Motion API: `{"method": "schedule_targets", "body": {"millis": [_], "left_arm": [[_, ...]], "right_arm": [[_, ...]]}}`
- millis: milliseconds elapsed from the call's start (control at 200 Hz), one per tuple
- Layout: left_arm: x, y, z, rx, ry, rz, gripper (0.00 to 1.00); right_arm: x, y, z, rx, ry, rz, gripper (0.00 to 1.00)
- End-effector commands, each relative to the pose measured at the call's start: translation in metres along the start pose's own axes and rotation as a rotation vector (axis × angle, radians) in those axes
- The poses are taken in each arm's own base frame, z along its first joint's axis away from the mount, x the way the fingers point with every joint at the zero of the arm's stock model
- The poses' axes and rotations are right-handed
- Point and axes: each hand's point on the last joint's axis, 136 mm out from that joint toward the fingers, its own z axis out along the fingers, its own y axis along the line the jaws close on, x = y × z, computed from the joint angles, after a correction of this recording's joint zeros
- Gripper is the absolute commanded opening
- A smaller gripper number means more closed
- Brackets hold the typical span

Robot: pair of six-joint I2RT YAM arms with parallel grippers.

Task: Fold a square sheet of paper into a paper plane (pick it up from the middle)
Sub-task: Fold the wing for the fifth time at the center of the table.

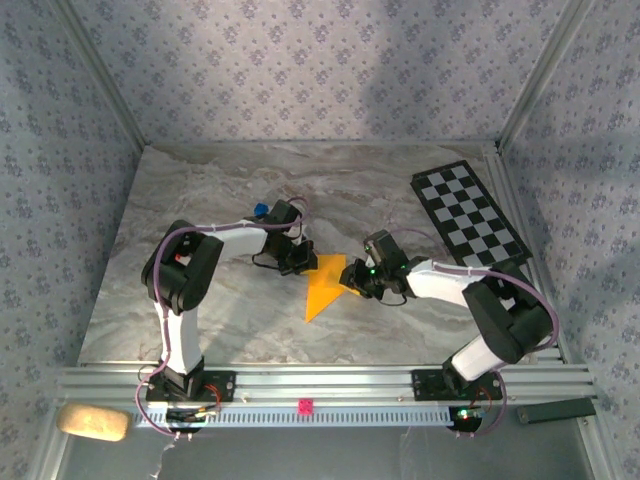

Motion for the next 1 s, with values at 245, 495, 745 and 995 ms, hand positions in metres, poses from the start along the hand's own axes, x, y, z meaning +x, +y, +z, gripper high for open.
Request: {"method": "schedule_targets", "body": {"millis": [245,495,745,995], "left_arm": [[0.021,0.039,0.009,-0.145,0.060,-0.063,0.00],[0.022,0.040,0.009,-0.148,0.061,-0.065,0.00],[0.021,0.039,0.009,-0.145,0.059,-0.064,0.00],[0.021,0.039,0.010,-0.144,0.062,-0.065,0.00]], "right_arm": [[0.010,0.002,0.018,-0.019,0.066,0.014,0.30],[0.006,0.001,0.006,0.024,0.016,0.000,0.30],[0.004,-0.008,0.003,0.053,0.007,0.010,0.31],[0.007,0.002,0.017,0.004,0.040,0.011,0.31]]}}
